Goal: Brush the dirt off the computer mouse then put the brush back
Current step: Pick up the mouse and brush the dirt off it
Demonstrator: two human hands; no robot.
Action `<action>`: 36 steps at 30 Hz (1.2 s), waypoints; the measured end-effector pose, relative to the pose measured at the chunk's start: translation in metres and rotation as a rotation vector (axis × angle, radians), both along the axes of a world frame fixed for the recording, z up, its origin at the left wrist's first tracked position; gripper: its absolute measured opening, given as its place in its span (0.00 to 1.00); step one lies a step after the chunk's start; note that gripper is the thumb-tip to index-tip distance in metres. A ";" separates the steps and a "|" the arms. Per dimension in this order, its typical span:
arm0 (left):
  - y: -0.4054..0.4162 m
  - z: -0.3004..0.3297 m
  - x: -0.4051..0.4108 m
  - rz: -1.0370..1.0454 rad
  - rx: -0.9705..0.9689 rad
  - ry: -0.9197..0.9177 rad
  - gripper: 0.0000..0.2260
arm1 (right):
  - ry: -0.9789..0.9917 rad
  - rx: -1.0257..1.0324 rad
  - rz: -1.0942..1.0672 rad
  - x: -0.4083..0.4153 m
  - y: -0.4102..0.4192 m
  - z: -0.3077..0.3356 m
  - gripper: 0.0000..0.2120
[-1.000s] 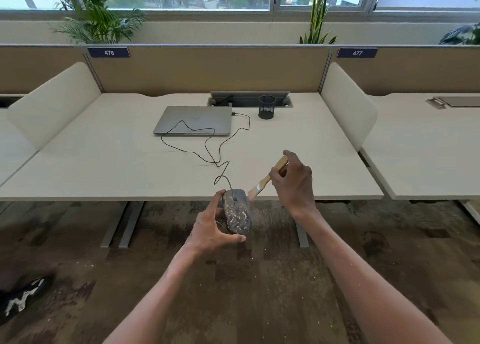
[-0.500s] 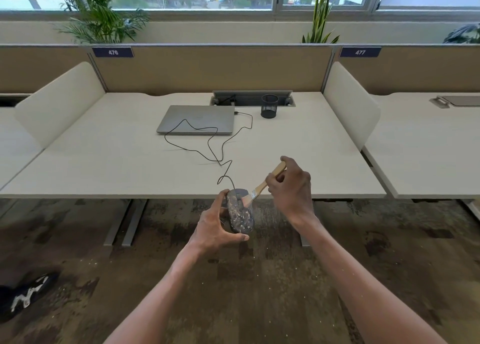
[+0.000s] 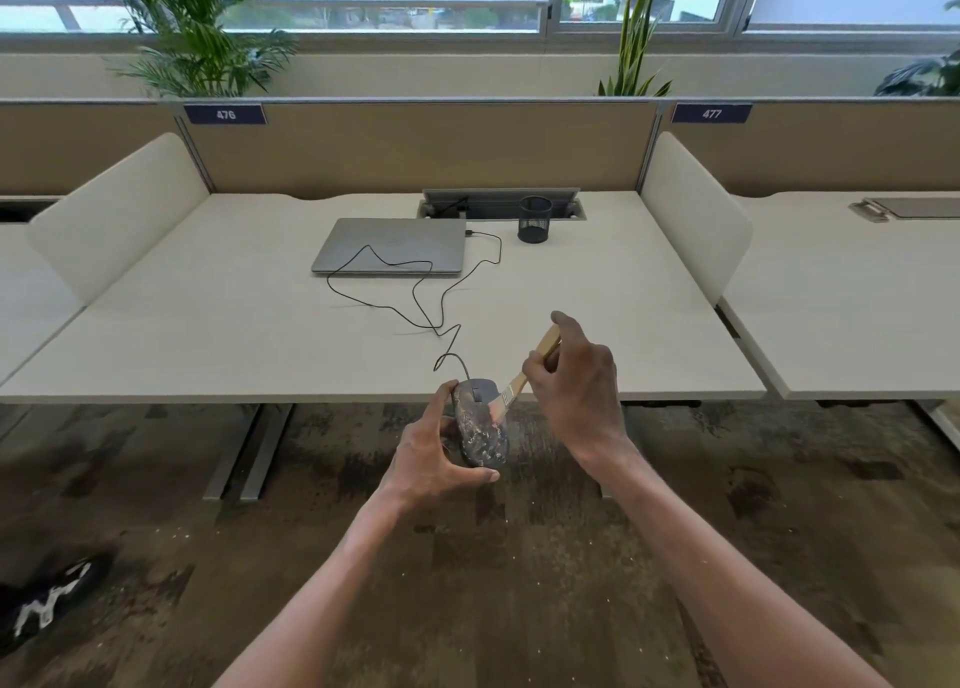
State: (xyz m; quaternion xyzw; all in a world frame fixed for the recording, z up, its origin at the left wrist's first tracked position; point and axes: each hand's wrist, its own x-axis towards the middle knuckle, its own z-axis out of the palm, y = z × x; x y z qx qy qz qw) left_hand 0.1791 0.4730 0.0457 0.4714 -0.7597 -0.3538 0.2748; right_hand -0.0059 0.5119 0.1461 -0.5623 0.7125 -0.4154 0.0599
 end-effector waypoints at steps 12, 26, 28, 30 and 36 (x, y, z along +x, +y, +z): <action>-0.004 -0.005 -0.004 -0.013 -0.007 0.001 0.58 | -0.012 -0.014 -0.010 -0.003 0.002 0.001 0.27; -0.006 -0.009 -0.001 -0.023 0.002 0.044 0.58 | -0.103 0.004 -0.079 -0.018 -0.001 -0.008 0.22; -0.007 -0.010 0.000 -0.013 0.020 0.043 0.58 | -0.098 0.022 -0.086 -0.021 0.000 -0.009 0.21; -0.009 -0.011 0.001 -0.012 0.028 0.046 0.58 | -0.097 -0.001 -0.093 -0.023 -0.001 -0.007 0.20; -0.013 -0.011 0.000 -0.018 0.026 0.055 0.58 | -0.161 -0.065 -0.058 -0.016 -0.009 -0.006 0.21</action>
